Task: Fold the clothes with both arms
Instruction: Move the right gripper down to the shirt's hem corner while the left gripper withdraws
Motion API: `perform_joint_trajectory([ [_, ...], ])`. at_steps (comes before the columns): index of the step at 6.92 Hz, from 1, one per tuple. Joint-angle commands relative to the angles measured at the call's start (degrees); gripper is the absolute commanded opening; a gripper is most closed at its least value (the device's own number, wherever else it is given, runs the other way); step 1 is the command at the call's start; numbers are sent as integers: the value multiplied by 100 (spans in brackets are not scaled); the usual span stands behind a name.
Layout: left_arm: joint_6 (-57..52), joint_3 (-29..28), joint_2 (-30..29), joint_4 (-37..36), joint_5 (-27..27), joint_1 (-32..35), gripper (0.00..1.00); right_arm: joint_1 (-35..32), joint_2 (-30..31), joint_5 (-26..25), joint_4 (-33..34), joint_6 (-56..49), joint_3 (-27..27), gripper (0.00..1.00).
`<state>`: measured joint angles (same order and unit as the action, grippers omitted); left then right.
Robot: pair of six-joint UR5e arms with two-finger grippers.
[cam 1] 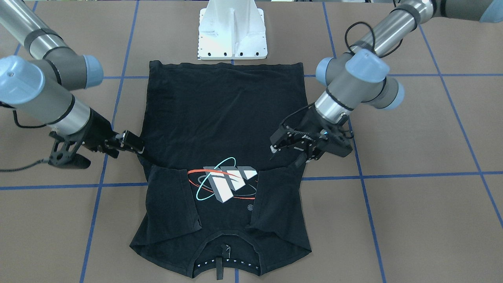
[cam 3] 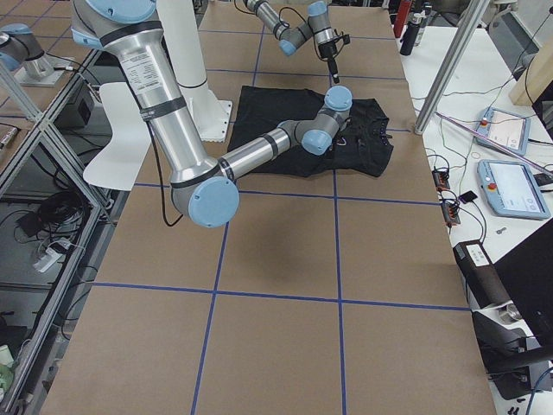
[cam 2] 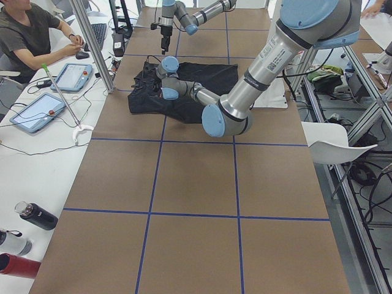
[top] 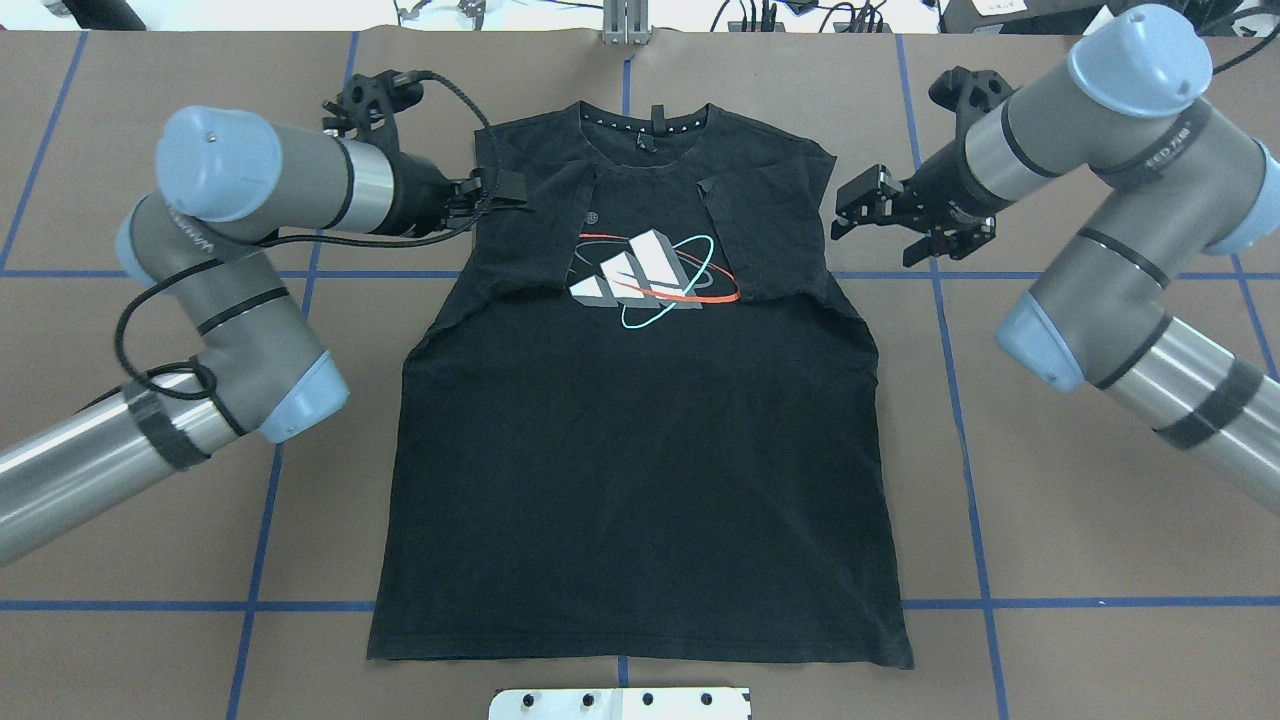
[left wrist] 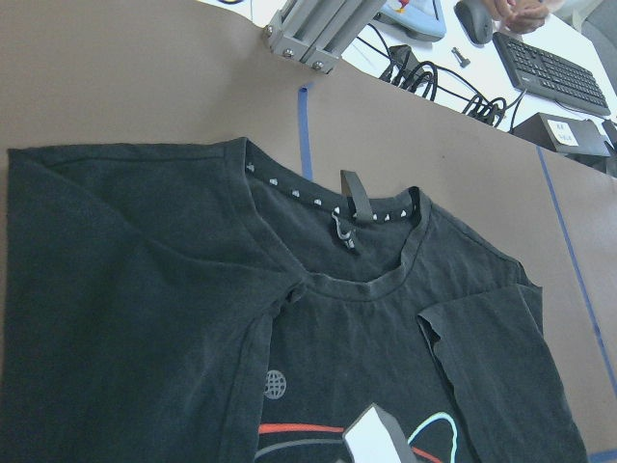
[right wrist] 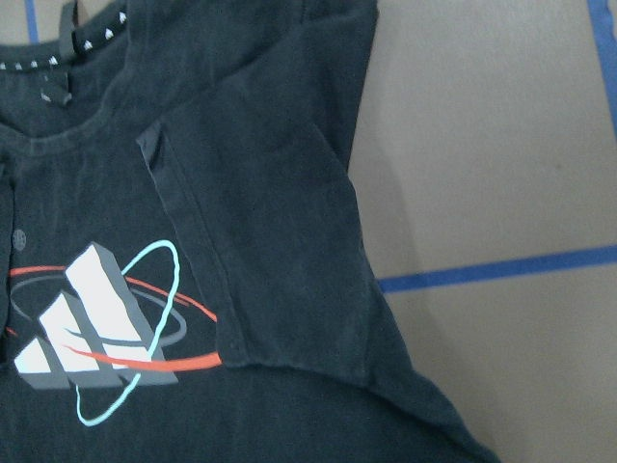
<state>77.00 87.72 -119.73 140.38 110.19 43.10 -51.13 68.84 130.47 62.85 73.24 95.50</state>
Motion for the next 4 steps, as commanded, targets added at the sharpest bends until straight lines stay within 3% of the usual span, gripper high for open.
perform_joint_trajectory([
  [1, -1, 1514, 1244, -502, 422, 31, 99, 644, 908, -152, 122, 557, 1229, 100],
  [3, 16, 2195, 1924, -494, 583, 32, 99, 1531, 1507, -511, 114, 979, 1882, 100],
  [4, 42, 2275, 1953, -494, 557, 32, 99, 2110, 1709, -827, 105, 1034, 2041, 100],
])
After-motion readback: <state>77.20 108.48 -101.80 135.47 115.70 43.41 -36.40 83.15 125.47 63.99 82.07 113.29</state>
